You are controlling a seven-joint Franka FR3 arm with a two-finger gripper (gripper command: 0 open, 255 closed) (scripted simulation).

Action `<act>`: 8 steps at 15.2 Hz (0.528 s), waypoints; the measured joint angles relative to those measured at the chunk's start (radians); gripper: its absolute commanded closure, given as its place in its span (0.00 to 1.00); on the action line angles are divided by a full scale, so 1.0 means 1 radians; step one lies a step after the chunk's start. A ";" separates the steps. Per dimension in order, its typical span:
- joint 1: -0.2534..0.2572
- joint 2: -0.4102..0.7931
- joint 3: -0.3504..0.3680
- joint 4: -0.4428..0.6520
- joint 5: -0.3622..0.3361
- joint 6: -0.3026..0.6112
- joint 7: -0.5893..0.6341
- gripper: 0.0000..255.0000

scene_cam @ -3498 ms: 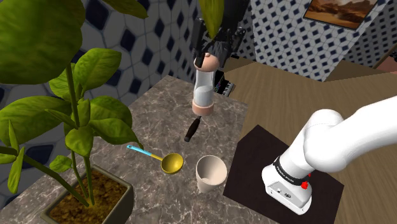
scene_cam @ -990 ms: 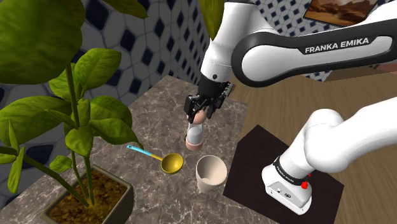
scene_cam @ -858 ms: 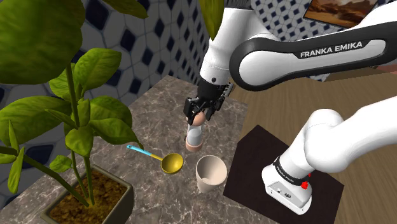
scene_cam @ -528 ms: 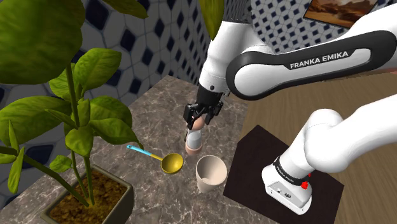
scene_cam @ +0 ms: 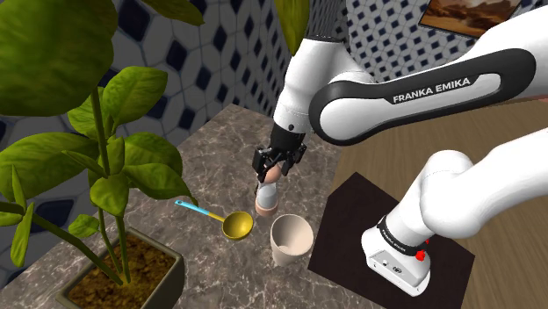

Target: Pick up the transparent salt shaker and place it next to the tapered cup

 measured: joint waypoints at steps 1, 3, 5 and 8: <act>0.000 0.000 0.000 0.000 0.000 0.000 0.000 0.00; 0.000 0.000 0.000 0.000 0.000 0.000 0.000 0.00; 0.000 0.000 0.000 0.000 0.000 0.000 0.000 0.00; -0.001 -0.010 -0.004 0.006 -0.002 -0.016 -0.001 0.00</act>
